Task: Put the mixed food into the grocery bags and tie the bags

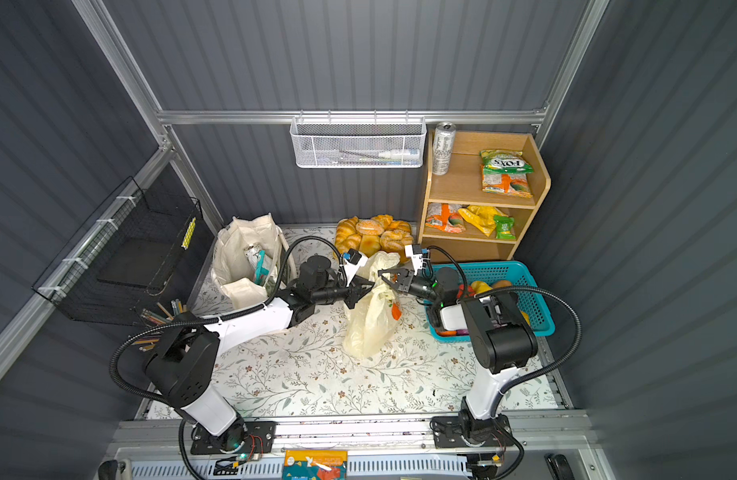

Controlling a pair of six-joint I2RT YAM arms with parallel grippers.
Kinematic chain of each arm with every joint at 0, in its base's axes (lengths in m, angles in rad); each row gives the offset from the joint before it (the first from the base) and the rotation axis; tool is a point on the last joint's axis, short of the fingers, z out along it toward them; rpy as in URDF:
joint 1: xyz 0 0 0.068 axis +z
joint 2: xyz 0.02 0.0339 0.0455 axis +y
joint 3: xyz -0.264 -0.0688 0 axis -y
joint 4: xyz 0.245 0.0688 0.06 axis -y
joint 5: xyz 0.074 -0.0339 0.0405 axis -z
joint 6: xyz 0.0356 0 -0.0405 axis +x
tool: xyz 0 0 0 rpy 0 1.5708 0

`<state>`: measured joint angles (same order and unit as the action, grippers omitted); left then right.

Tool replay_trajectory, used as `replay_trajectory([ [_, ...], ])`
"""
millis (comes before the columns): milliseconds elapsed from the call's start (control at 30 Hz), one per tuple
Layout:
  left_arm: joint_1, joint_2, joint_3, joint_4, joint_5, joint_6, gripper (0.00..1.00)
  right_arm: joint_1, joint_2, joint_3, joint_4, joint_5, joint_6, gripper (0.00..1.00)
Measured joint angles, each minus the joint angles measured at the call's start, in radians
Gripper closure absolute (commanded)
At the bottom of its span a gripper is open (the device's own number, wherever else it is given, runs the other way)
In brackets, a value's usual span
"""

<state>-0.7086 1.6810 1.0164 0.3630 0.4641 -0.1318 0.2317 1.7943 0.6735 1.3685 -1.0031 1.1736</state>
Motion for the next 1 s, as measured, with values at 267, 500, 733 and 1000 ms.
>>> replay_trajectory([
  [267, -0.018, 0.092, -0.015, -0.007, -0.027, -0.01, 1.0, 0.0, -0.001, 0.0, 0.014, -0.018, 0.0, 1.0],
  [500, -0.026, 0.118, 0.014, -0.033, -0.038, -0.011, 1.0, 0.0, -0.007, -0.015, 0.024, -0.02, 0.0, 1.0],
  [733, -0.031, 0.016, -0.055, -0.003, -0.137, -0.033, 0.86, -0.002, -0.006, -0.038, 0.042, -0.023, 0.0, 1.0],
  [1000, -0.031, -0.172, -0.046, 0.002, -0.219, -0.03, 0.82, -0.005, 0.002, -0.052, 0.063, -0.019, 0.0, 1.0],
])
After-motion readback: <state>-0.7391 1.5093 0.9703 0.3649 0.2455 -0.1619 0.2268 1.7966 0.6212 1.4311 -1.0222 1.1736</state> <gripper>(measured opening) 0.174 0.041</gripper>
